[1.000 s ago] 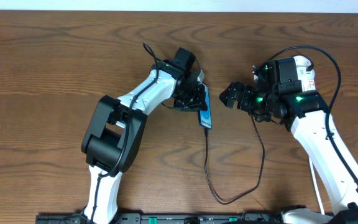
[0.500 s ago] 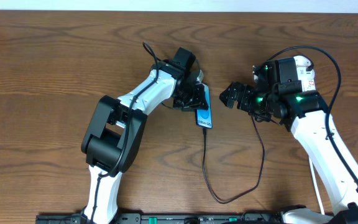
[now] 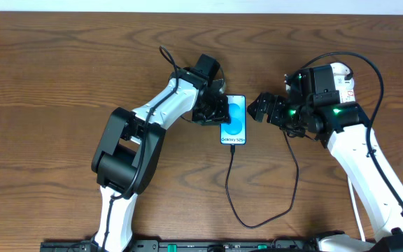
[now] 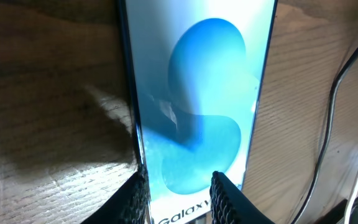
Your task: Plug charger to phone and switch on socket
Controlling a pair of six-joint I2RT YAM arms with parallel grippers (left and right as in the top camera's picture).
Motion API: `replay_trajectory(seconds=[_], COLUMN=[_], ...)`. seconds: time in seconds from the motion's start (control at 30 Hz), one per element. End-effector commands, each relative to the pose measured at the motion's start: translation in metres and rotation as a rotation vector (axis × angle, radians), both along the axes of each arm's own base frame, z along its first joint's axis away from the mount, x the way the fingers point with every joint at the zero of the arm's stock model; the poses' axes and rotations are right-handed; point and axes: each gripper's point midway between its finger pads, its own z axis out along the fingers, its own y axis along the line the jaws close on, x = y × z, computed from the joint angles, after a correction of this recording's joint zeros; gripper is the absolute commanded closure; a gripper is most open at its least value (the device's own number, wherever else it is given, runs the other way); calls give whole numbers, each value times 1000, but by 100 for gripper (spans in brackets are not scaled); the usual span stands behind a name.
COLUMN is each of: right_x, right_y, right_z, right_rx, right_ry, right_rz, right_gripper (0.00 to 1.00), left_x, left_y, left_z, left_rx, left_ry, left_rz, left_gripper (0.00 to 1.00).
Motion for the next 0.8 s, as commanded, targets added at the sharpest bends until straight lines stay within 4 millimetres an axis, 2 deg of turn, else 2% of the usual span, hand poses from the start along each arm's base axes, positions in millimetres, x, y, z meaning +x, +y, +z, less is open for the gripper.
replay_trajectory(seconds=[0.0, 0.17, 0.23, 0.27, 0.33, 0.37, 0.43, 0.47, 0.5, 0.6, 0.7, 0.77], right_x=[0, -3, -4, -4, -3, -1, 3, 5, 8, 13, 22, 38], right_y=[-2, -11, -17, -22, -29, -41, -57, -65, -77, -106, -145, -170], right_z=[4, -1, -4, -3, 1, 7, 15, 20, 26, 34, 43, 51], right_rx=[-9, -56, -81, -90, -102, -128, -171, -197, -234, -332, -441, -488], right_ry=[-15, 4, 13, 12, 13, 18, 28, 38, 57, 135, 214, 195], right_rz=[6, -18, -28, -26, -30, -45, -68, -76, -81, -87, -152, -216], right_gripper=[1, 1, 1, 1, 1, 1, 1, 1, 1, 1, 1, 1], left_x=[-1, 3, 7, 15, 24, 33, 43, 47, 52, 59, 62, 60], left_y=[2, 14, 26, 41, 59, 76, 95, 106, 117, 140, 161, 170], left_z=[-6, -9, -6, 2, 13, 31, 55, 69, 87, 125, 152, 160], left_rx=[23, 85, 129, 182, 247, 304, 361, 388, 409, 439, 464, 465], left_ry=[-7, -35, -43, -72, -113, -168, -239, -280, -330, -425, -490, -496], left_rz=[-10, -18, 2, 30, 60, 82, 125, 151, 183, 253, 313, 332], left_gripper=[67, 64, 61, 56, 48, 34, 12, 9, 9, 9, 8, 9])
